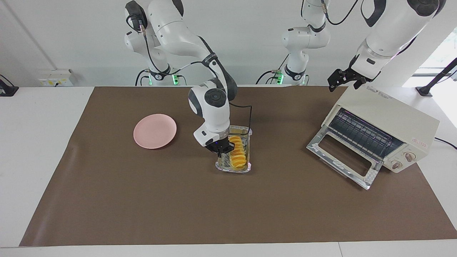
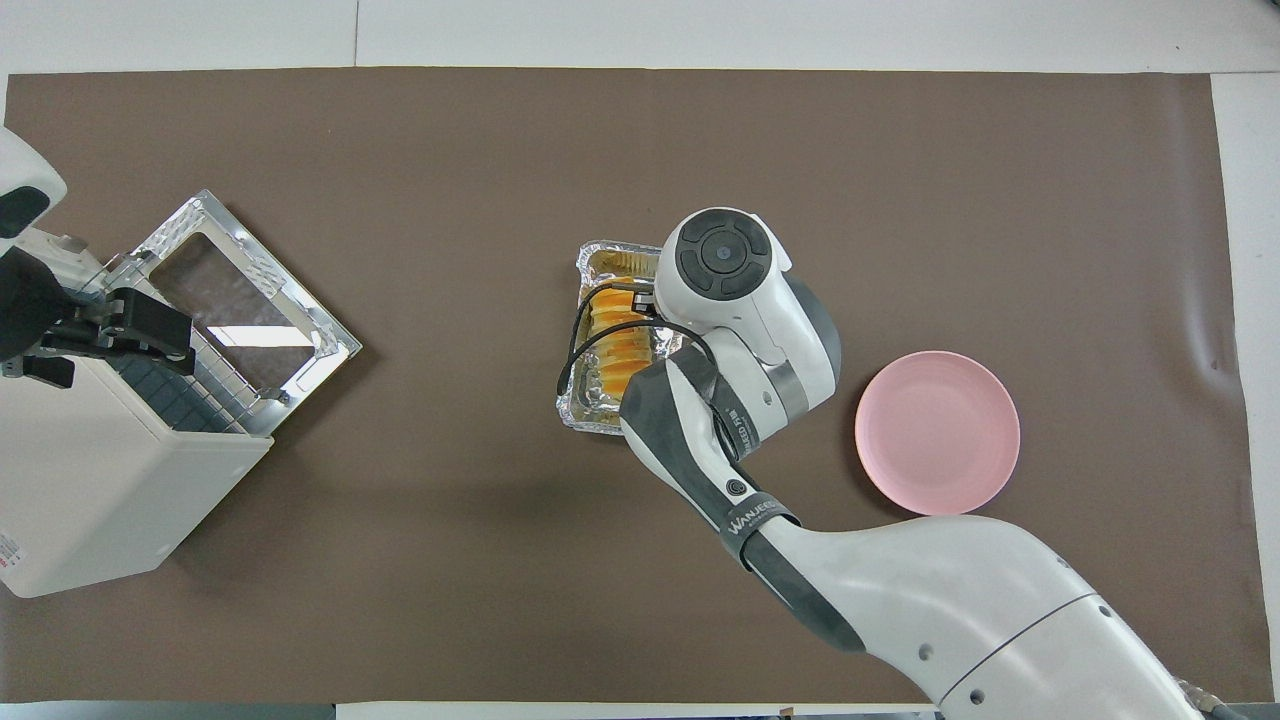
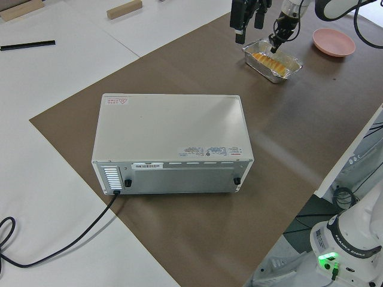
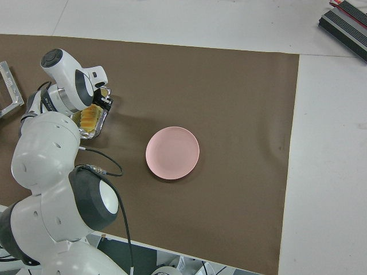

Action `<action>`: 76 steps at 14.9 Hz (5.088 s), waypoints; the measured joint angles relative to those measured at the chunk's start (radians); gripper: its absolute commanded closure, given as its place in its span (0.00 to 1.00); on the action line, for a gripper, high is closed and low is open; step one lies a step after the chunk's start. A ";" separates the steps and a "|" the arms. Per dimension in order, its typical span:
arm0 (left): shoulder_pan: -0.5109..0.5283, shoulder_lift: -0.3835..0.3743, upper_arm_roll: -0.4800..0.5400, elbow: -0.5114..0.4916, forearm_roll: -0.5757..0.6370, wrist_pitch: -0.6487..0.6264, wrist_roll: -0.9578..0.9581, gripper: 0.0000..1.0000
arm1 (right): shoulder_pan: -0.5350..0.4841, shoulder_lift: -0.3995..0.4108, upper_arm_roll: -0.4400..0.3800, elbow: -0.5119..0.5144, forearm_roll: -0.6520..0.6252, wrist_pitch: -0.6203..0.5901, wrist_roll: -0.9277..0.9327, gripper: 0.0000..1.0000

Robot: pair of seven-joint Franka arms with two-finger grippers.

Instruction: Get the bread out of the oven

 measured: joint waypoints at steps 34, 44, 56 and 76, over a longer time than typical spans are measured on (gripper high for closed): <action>0.000 0.000 0.000 0.000 0.000 0.000 0.000 0.00 | -0.479 0.143 -0.007 0.293 0.073 -0.188 -0.779 0.00; 0.000 0.000 0.000 0.000 0.000 0.000 0.000 0.00 | -0.370 0.079 -0.006 0.178 -0.027 -0.147 -0.623 0.00; 0.000 0.000 0.000 0.000 0.000 0.000 0.000 0.00 | -0.384 0.080 -0.011 0.111 -0.035 -0.004 -0.588 1.00; 0.000 0.000 0.000 0.000 0.000 0.000 0.000 0.00 | -0.378 -0.030 -0.005 0.233 -0.014 -0.352 -0.504 1.00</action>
